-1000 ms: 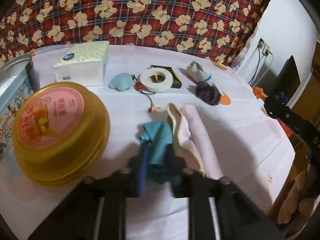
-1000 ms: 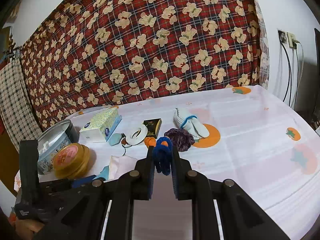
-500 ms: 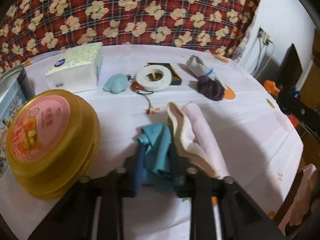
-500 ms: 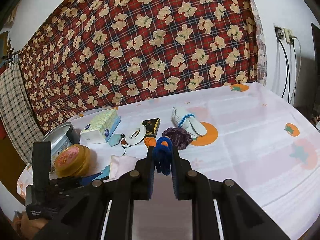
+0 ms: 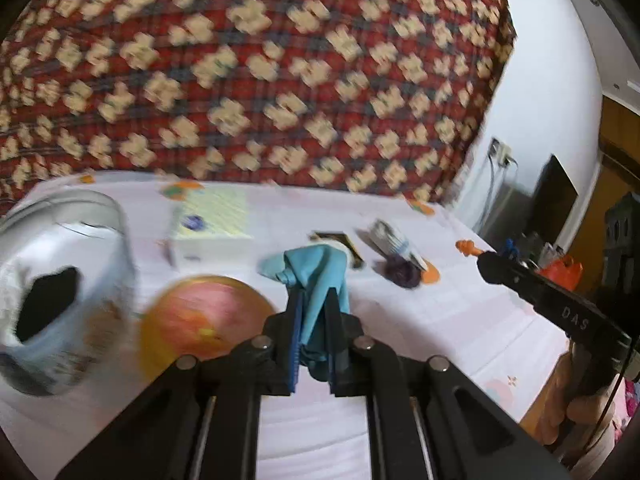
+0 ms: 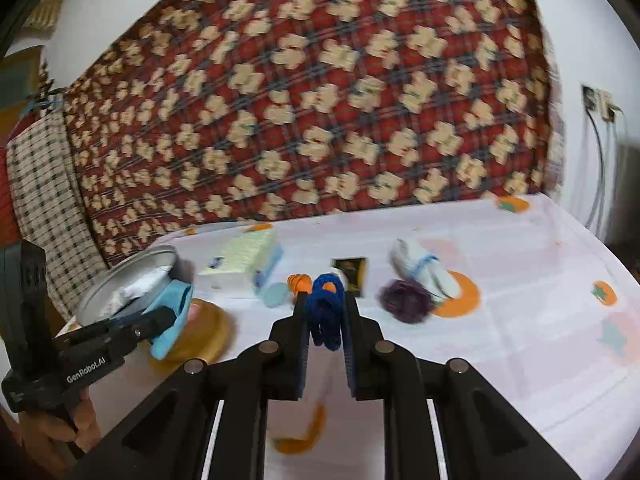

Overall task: Organize soft objects
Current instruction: 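Carry the teal cloth and hair ties over the tin and open both tools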

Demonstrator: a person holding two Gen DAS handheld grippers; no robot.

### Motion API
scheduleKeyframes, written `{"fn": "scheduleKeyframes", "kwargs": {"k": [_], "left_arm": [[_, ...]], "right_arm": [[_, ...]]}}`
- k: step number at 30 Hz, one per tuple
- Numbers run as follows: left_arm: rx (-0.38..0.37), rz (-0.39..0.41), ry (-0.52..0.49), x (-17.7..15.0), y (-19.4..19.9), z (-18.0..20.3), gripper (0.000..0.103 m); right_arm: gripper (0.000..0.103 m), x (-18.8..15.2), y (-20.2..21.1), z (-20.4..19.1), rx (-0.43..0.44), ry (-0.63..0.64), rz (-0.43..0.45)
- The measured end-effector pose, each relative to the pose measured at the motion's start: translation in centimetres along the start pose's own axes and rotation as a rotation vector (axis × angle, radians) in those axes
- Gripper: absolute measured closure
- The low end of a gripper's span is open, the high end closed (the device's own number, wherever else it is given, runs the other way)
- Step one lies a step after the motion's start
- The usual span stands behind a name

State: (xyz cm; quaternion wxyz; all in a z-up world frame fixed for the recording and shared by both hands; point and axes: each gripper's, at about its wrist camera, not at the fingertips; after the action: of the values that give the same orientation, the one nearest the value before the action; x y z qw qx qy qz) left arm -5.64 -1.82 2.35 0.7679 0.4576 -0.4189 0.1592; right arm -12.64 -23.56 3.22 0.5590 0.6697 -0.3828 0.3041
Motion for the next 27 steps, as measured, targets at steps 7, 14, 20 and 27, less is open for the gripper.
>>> {"fn": "scheduleKeyframes", "kwargs": {"k": [7, 14, 20, 27], "left_arm": [[0.149, 0.061, 0.079, 0.0, 2.9, -6.5, 0.096], [0.274, 0.086, 0.171, -0.3, 4.9, -12.6, 0.096], [0.386, 0.085, 0.222, -0.6, 5.2, -16.9, 0.096], [0.432, 0.058, 0.272, -0.8, 4.3, -20.3, 0.096]], "right_arm": [[0.086, 1.4, -1.8, -7.5, 0.138, 0.08, 0.005], [0.086, 2.3, -4.4, -15.7, 0.274, 0.151, 0.004], [0.086, 2.5, -6.8, -20.4, 0.342, 0.168, -0.013], [0.086, 2.2, -10.8, -25.1, 0.327, 0.237, -0.024]]}}
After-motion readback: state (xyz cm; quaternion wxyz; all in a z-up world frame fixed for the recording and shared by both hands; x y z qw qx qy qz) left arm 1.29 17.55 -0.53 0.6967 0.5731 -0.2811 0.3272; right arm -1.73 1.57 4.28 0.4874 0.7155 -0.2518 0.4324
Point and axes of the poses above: each gripper's, at about its wrist camera, not at the fingertips, and y roughly against the way its jaws point, z to its right, x to its top, and after that the axes turned 6 degrees about -z, right-handed
